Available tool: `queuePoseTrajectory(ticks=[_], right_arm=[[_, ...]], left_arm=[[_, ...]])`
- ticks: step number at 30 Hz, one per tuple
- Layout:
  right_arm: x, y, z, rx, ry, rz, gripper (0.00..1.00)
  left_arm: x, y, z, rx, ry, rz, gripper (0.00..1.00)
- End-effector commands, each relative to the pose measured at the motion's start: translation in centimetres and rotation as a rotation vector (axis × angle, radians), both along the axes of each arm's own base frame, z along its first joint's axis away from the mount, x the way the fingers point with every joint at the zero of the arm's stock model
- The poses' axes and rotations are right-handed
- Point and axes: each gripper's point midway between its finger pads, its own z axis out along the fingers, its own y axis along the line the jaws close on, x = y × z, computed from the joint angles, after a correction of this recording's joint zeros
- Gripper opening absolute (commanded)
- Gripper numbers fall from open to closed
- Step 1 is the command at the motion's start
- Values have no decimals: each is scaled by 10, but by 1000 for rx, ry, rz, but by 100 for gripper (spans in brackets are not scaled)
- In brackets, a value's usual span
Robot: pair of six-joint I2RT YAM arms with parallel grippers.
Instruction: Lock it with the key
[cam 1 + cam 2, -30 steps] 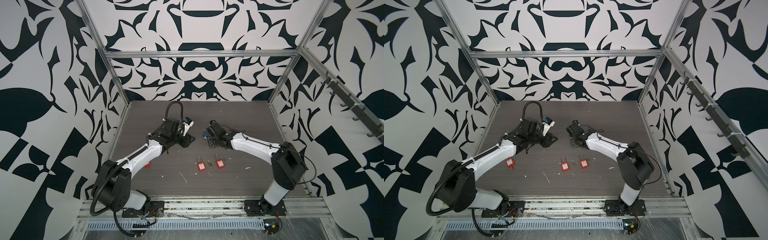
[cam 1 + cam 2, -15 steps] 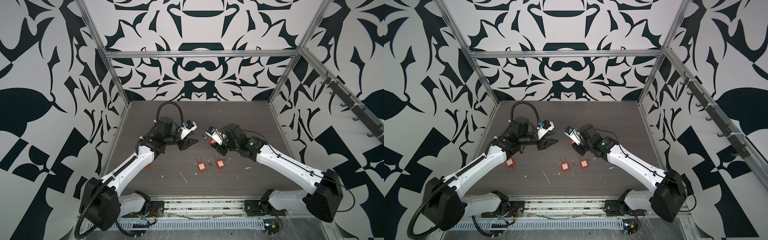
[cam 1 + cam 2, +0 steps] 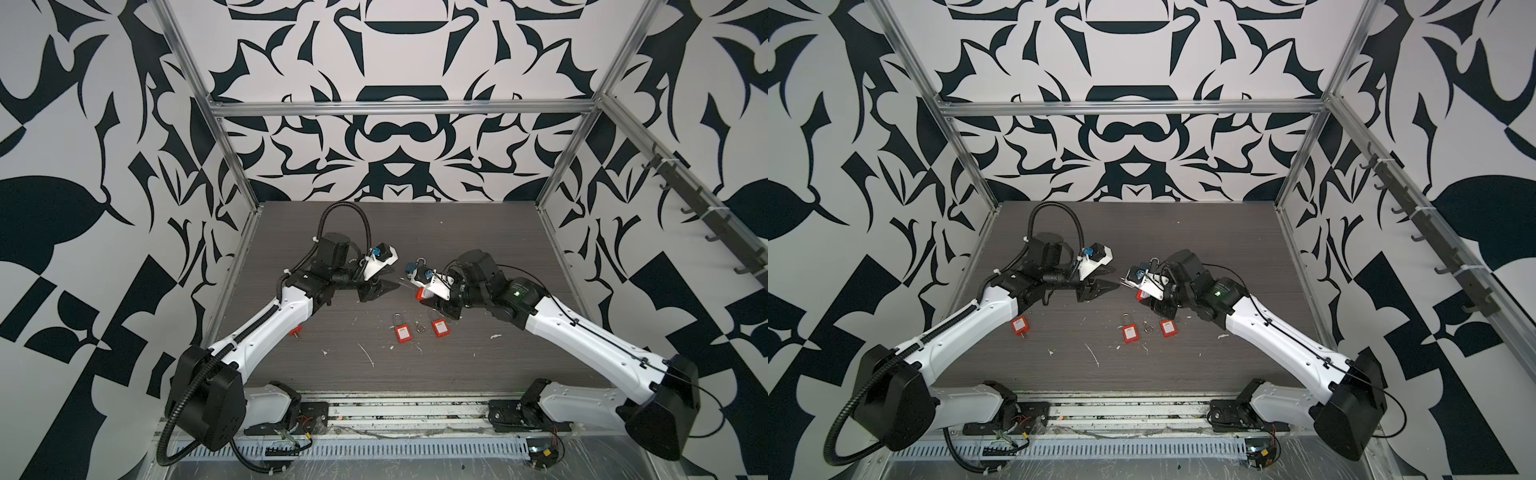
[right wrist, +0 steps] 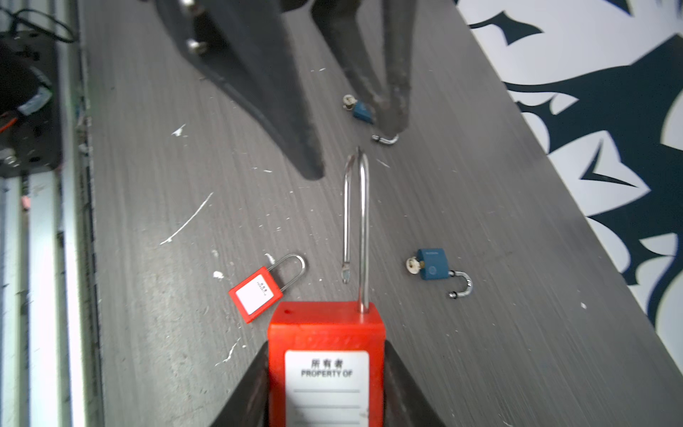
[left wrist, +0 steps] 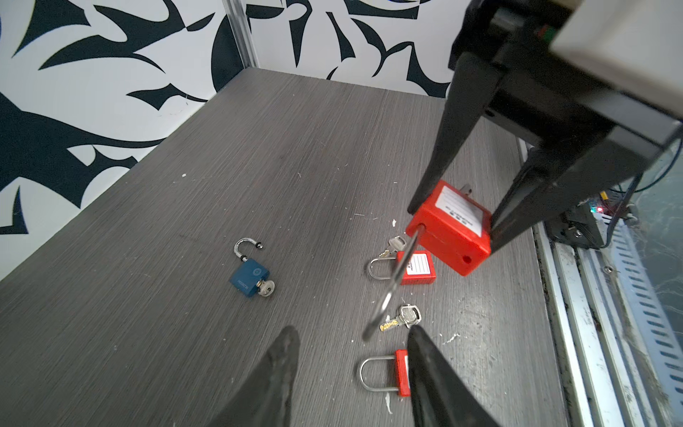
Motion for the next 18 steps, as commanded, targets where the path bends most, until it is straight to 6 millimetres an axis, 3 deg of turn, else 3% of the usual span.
queuePoseTrajectory(ticks=[1,11,18], right_arm=[[-5,8,12,32,-20,61,23],[-4,9,20,40,-49,77,21],[-4,11,24,47,-64,87,19]], left_arm=[[-11,-5,1,-27,12,-83,46],[-35,-5,-5,-35,40,-197,32],[-41,-6,-5,-49,69,-234,20]])
